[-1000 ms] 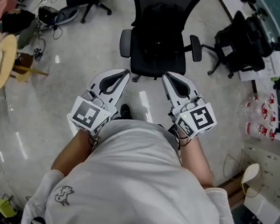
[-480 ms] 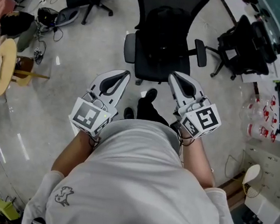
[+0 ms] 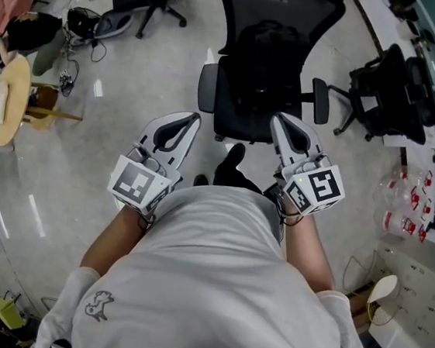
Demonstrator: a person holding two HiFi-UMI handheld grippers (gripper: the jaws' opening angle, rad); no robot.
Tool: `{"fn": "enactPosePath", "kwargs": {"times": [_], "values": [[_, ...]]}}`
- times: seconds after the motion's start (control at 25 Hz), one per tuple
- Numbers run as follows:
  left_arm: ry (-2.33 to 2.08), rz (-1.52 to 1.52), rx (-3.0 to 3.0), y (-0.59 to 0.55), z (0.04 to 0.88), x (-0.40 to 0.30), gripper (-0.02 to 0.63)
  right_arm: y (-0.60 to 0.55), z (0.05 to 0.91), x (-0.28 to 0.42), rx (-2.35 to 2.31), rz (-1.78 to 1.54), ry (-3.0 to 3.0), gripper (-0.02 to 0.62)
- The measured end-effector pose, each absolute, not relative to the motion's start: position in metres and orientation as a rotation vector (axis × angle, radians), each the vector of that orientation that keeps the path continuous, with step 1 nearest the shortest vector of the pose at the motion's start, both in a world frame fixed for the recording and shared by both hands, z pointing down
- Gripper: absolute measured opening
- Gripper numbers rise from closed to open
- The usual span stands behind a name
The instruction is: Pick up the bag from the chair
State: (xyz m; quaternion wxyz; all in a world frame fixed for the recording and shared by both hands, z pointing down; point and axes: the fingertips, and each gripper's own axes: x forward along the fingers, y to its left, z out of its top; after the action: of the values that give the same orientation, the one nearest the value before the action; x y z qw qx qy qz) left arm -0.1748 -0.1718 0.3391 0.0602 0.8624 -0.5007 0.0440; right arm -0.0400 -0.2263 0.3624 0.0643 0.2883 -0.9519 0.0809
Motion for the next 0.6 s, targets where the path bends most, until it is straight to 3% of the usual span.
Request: {"fn": "enactPosePath", "kwargs": {"times": [0.6], "values": [[-1.471,0.168,2.652,-0.333,0.339,-0.116,0.012,-0.374,0.377,0.001,0.792,0.268,-2.854,0.034]]}}
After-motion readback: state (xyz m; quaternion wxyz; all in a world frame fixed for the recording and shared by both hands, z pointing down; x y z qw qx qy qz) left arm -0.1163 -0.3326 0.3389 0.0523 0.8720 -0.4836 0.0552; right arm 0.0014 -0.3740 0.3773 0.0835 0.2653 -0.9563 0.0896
